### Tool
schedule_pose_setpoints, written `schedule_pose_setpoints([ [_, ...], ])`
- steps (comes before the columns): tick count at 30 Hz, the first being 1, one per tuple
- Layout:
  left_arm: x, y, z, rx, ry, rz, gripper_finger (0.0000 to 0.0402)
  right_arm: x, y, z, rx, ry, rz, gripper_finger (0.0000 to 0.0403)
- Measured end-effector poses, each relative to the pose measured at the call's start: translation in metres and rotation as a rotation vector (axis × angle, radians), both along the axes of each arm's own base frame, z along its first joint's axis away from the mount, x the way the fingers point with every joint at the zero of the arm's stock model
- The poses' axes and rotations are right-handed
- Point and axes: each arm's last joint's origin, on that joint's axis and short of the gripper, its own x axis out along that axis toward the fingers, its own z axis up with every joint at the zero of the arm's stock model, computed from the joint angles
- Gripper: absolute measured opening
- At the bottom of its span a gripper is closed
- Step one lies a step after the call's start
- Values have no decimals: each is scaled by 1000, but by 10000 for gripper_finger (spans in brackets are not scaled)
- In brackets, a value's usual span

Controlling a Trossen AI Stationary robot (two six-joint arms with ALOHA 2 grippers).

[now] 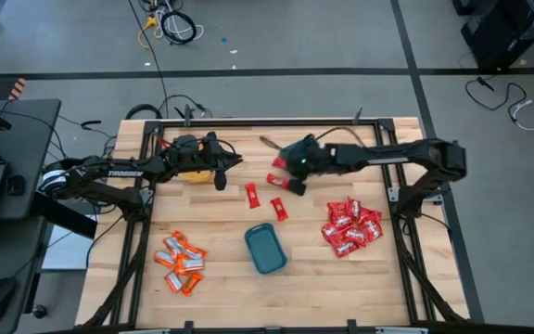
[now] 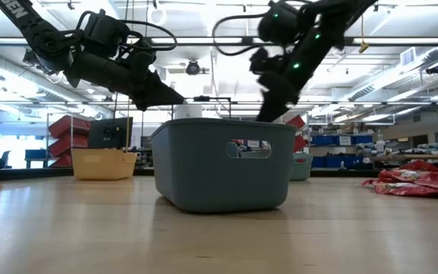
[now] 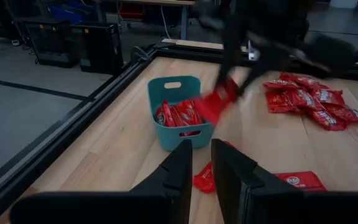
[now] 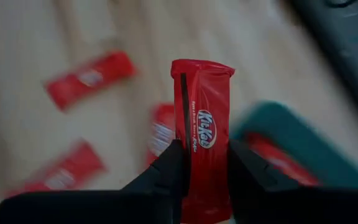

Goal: Sort candy
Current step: Put the red chocolate bar into the green bin

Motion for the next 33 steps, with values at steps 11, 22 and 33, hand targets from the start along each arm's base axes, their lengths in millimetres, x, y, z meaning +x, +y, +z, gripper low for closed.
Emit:
schedule_pose_setpoints([
  [11, 0, 0, 0, -2, -4, 3, 60, -32, -50, -5, -110, 255, 341, 88],
  [22, 0, 0, 0, -3, -3, 4, 60, -26, -62, -37, -67, 354, 253, 132],
  [33, 0, 0, 0, -3, -3, 3, 60, -20, -50, 13, 58, 145, 174, 274],
])
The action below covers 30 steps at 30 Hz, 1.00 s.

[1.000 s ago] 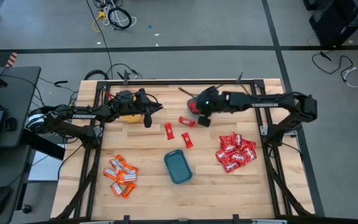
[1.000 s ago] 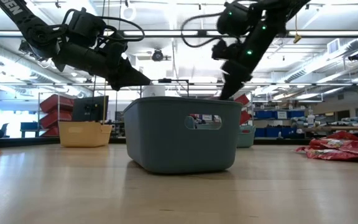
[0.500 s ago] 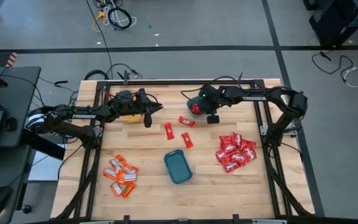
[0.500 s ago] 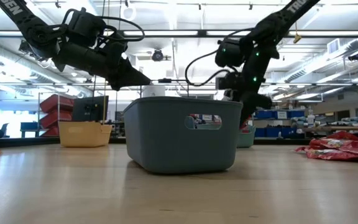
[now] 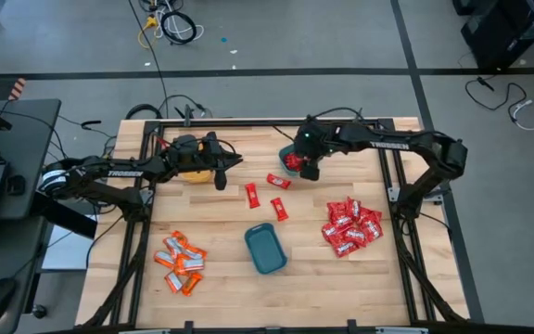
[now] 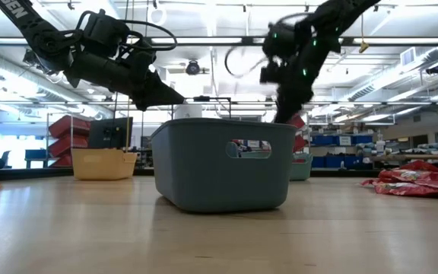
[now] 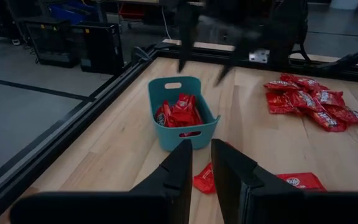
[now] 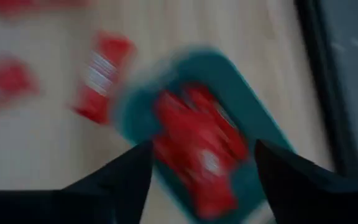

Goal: Sort candy
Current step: Put the red chocolate bar into the green bin

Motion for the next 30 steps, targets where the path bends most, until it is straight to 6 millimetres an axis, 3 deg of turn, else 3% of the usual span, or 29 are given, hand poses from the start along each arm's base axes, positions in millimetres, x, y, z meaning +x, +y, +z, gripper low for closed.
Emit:
schedule_pose_setpoints([
  [6, 0, 0, 0, -1, 3, 0, 60, 14, 44, 5, 267, -114, -46, 294],
  [11, 0, 0, 0, -2, 3, -2, 60, 25, 90, -15, 289, -130, -212, 288],
  [16, 0, 0, -1, -4, 6, -5, 60, 33, 119, -30, 261, -199, -422, 284],
  [21, 0, -2, -2, -6, 16, -8, 60, 44, 135, -52, 211, -212, -487, 284],
  [30, 1, -3, -2, -6, 25, -4, 60, 59, 137, -98, 237, -165, -542, 284],
])
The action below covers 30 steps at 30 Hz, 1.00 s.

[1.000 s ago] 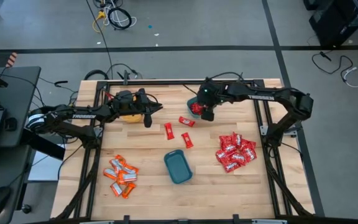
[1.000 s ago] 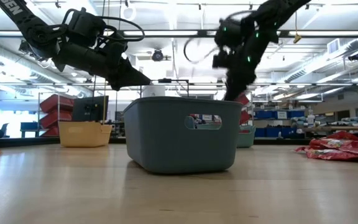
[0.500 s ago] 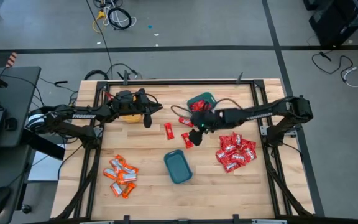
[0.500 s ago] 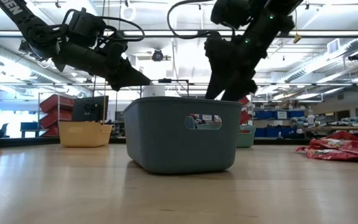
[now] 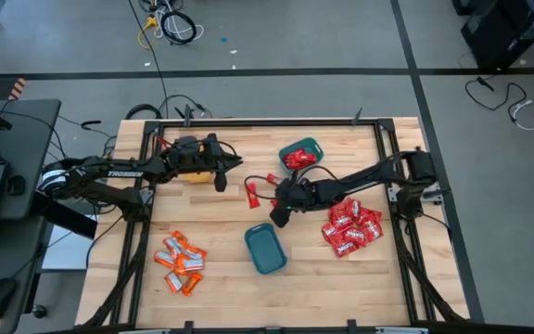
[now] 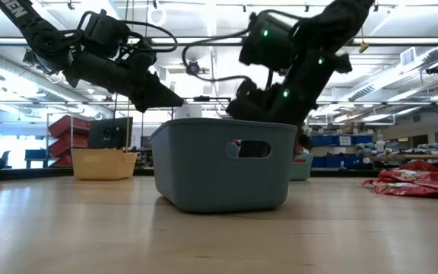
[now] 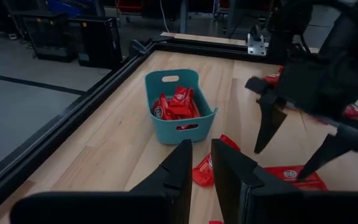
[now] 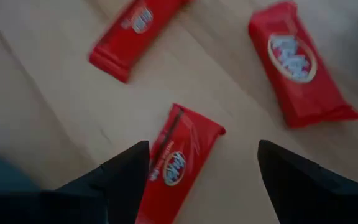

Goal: Sort candy
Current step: Put the red chocolate bar into the green bin

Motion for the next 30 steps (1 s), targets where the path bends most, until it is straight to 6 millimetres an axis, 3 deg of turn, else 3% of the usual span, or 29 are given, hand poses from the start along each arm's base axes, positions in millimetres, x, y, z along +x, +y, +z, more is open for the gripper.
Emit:
schedule_pose_setpoints([
  [6, 0, 0, 0, -1, 1, 2, 60, 6, -2, -15, -3, 0, -2, 284],
  [12, 0, 0, 0, -1, 3, 5, 60, 3, -10, -15, -40, 44, -1, 267],
  [16, 0, 0, 0, 0, 4, 5, 60, 2, -17, -14, -66, 66, 35, 219],
  [20, 0, 0, 0, 1, 4, 3, 60, 0, -21, -12, -75, 87, 80, 132],
  [25, 0, 0, 0, 1, 3, 3, 60, -5, -22, 7, -108, 77, 156, 22],
  [30, 0, 0, 0, 2, 2, 3, 60, -17, -27, 54, -182, 8, 246, 45],
])
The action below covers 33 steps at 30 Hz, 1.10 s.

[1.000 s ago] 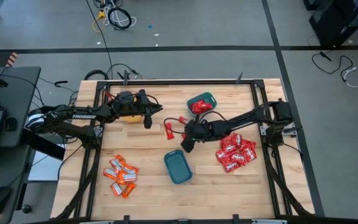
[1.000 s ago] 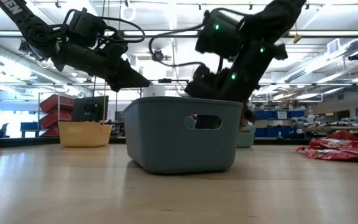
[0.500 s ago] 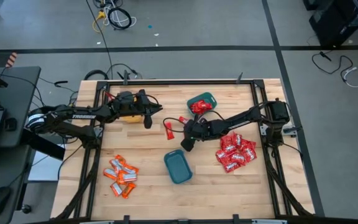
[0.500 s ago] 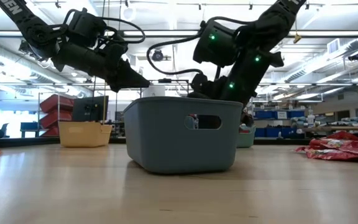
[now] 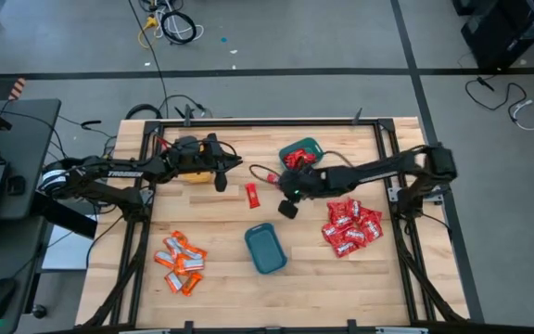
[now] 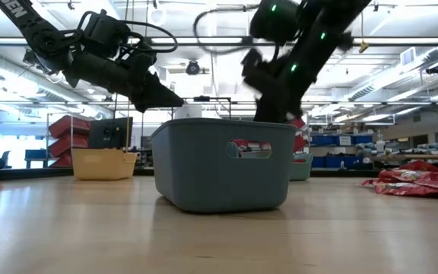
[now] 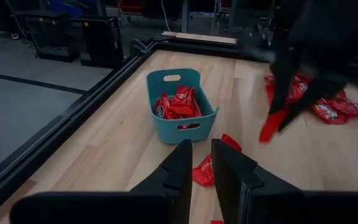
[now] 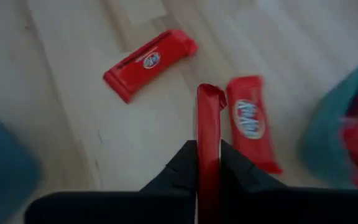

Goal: Sort candy
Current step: Put the red chocolate bar into the green bin

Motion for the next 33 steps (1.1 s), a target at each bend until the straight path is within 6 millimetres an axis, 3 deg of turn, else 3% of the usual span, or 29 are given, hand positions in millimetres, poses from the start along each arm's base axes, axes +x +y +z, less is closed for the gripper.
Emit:
schedule_pose_setpoints([
  [3, 0, 0, 0, 1, -1, 0, 60, -14, -12, 24, -90, 10, 58, 52],
  [6, 0, 0, 0, 1, -1, 0, 60, -25, -34, 37, -170, 49, 91, 31],
  [11, 0, 0, 0, -1, -2, 0, 60, -37, -76, 35, -236, 138, 104, 4],
  [14, 0, 0, 0, -3, 1, 0, 60, -41, -86, 32, -126, 112, 172, 16],
  [19, 0, 0, -2, -7, 18, -1, 60, -40, -62, 36, -2, 70, 326, 47],
  [26, 0, 0, -2, -8, 22, -1, 60, -33, -20, 21, 4, 124, 474, 133],
  [33, 0, -1, -2, -9, 23, -3, 60, -28, -25, -5, -8, 146, 438, 211],
])
